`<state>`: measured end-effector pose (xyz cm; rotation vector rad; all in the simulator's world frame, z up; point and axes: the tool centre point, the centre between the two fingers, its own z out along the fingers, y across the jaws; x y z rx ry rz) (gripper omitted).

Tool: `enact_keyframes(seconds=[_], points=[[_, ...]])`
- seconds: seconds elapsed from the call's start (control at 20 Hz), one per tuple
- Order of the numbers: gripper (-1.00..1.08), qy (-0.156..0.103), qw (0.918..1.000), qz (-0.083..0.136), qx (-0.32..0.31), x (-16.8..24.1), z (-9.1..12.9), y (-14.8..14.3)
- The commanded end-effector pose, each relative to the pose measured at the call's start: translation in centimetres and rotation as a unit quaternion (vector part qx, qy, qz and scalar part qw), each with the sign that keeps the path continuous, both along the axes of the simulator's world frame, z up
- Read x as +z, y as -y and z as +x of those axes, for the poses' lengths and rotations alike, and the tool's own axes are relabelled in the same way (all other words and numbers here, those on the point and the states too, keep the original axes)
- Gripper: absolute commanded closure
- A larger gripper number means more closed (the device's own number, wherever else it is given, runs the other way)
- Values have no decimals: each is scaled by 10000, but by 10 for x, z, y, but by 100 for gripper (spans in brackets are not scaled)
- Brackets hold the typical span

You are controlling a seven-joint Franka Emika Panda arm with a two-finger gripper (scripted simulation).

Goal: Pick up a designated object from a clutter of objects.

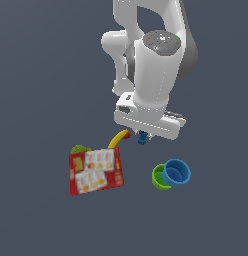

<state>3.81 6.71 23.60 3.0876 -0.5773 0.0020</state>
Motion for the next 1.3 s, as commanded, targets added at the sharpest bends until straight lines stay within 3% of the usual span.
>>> enact_keyframes(seconds=[0.0, 0.6, 1.25], points=[[108, -4, 10000, -1, -1, 25, 5, -7], [108, -5, 10000, 1, 0, 123, 30, -35], [108, -5, 10000, 1, 0, 157, 41, -45]])
